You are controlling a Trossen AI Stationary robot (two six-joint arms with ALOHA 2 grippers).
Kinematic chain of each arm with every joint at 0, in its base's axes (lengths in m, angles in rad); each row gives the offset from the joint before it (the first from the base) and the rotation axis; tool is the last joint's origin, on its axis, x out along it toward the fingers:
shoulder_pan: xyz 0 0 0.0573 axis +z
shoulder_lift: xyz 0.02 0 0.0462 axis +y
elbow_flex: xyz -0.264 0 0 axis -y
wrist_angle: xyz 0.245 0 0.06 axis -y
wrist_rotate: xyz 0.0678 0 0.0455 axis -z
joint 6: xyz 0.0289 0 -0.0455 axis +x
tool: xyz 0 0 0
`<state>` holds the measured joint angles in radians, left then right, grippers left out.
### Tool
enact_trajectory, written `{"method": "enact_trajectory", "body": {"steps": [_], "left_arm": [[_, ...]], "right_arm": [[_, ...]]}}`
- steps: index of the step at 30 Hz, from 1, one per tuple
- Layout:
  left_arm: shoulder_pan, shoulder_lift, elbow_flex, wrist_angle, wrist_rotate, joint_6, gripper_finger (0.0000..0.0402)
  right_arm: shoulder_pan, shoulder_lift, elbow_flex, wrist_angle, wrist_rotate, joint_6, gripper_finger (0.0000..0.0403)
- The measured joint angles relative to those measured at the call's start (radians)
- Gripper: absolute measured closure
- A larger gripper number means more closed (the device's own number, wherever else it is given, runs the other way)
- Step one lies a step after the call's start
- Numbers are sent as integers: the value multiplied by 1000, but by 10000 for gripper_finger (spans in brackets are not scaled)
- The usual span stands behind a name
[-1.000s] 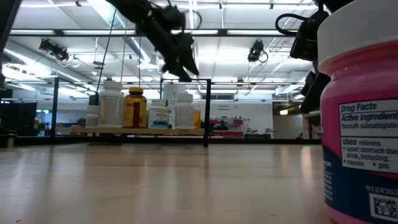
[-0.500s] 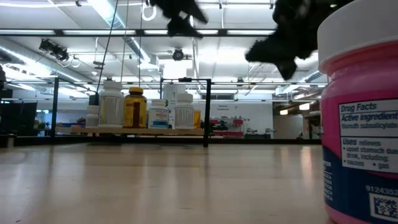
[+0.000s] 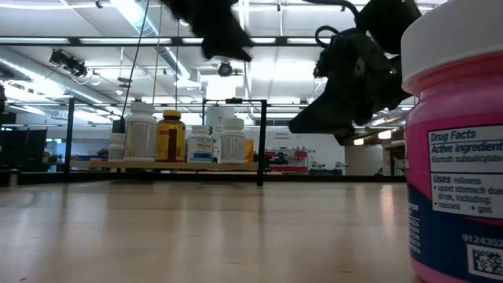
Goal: Pick and place medicine bottles onto shelf by color
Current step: Adjust the white pill bottle on the shelf
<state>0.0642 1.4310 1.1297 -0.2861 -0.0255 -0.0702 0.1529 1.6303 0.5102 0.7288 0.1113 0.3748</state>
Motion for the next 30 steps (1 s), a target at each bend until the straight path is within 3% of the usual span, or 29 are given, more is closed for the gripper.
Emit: {"method": "enact_trajectory", "body": {"steps": [5,8,12,17,24,30], "left_arm": [[29,-202,-322,382,-33,-54,211],[23,-314,-480,649,-38,-97,223],[-13,-377,-652,867,-125,-159,233],[-55,-404,-773,943,-192,-185,247],[-114,-400,-877,997,-239,-183,287],[-125,-399,-909,988,-252,-181,331]], "right_arm": [[-7,35,39,18,25,-9,349],[-22,60,98,20,128,-41,336],[-46,126,215,19,225,-153,319],[-81,237,362,-9,233,-237,326],[-146,357,474,-19,294,-237,392],[-182,366,490,-18,378,-218,386]]}}
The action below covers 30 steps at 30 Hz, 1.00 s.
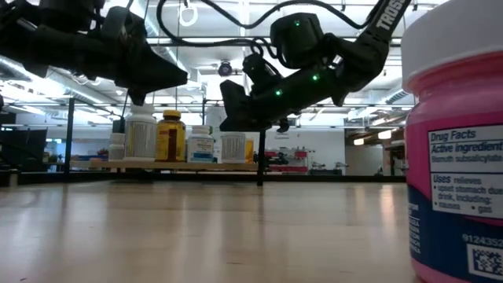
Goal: Pick and place medicine bottles onto shelf by color
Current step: Adjust the white pill bottle on the shelf
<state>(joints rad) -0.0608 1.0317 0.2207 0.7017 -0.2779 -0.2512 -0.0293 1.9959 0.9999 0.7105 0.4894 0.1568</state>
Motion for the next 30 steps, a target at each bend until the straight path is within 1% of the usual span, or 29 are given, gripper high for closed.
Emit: {"method": "enact_trajectory", "body": {"steps": [5,11,17,22,25,30], "left_arm": [[0,0,0,9,1,20,365],[1,0,0,10,0,29,386],[0,0,0,10,2,0,384],[-1,0,0,9,20,-5,376],[0,0,0,9,20,-15,375],[-1,0,0,9,21,-21,383]], "right_arm": [[-25,-1,0,7,7,8,397],[-54,-1,0,-4,7,66,387],[-72,-1,-1,-8,9,115,397],[-73,-1,-1,-9,63,141,389],[-72,-1,-1,-9,90,144,392],[-72,-1,-1,-10,97,174,397]]}}
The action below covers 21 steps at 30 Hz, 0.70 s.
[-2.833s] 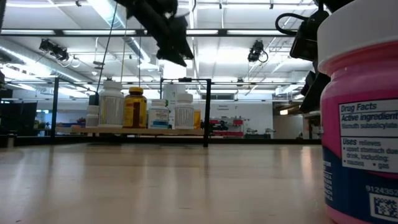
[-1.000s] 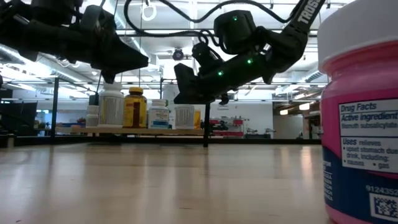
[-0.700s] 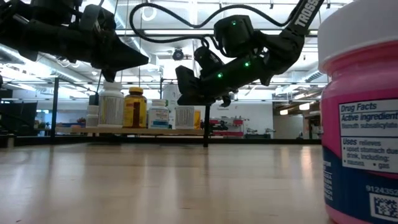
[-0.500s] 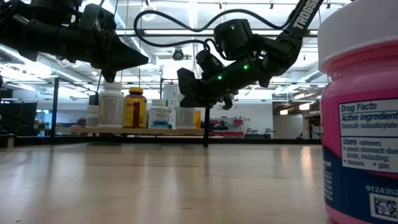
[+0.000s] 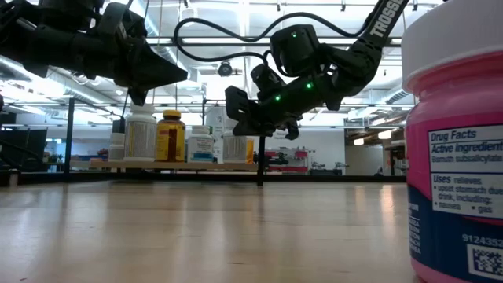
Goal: Pick and place medicine bottles onto shelf by color
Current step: Adjust the white pill bottle on the shelf, then put the pink medicine bottle on the shelf
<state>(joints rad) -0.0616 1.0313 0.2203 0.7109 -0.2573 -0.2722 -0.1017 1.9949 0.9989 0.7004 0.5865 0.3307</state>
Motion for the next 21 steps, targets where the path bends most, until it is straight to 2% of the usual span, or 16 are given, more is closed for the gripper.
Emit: {"method": "enact_trajectory", "body": {"steps": [12,21], "left_arm": [[0,0,0,0,1,-5,373],[0,0,0,2,1,-5,382]], "right_arm": [[-6,0,0,-34,-3,31,395],[63,-17,0,-50,-34,-60,389]]}}
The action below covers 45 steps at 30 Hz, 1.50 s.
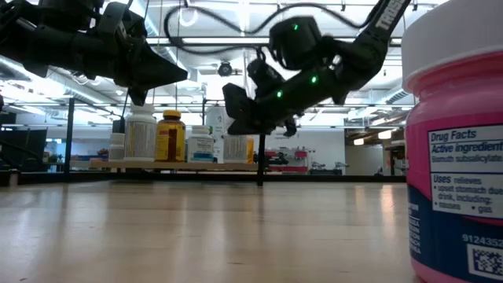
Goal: Pick and place medicine bottles onto shelf by color
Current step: Put the pink medicine bottle on the shelf
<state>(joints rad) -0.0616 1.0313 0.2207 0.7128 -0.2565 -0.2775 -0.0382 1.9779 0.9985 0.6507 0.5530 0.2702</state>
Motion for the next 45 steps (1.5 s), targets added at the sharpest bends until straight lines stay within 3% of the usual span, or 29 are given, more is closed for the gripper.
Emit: {"method": "enact_trajectory", "body": {"steps": [7,15,21,27,34,38,45], "left_arm": [[0,0,0,0,0,0,373],[0,0,0,3,0,-1,383],[2,0,0,68,0,8,376],[3,0,1,141,-1,11,375],[3,0,2,151,0,9,373],[-11,0,2,138,-1,-21,361],[-82,1,2,64,-1,-52,343]], "right_arm": [[88,-138,0,-178,-48,16,393],[205,-350,0,-532,-455,145,382],[329,-392,118,-808,-476,118,388],[405,-314,330,-1034,-478,81,390],[473,-130,574,-1269,-567,70,390],[522,-33,692,-1337,-568,86,384],[598,88,839,-1394,-561,152,339]]}}
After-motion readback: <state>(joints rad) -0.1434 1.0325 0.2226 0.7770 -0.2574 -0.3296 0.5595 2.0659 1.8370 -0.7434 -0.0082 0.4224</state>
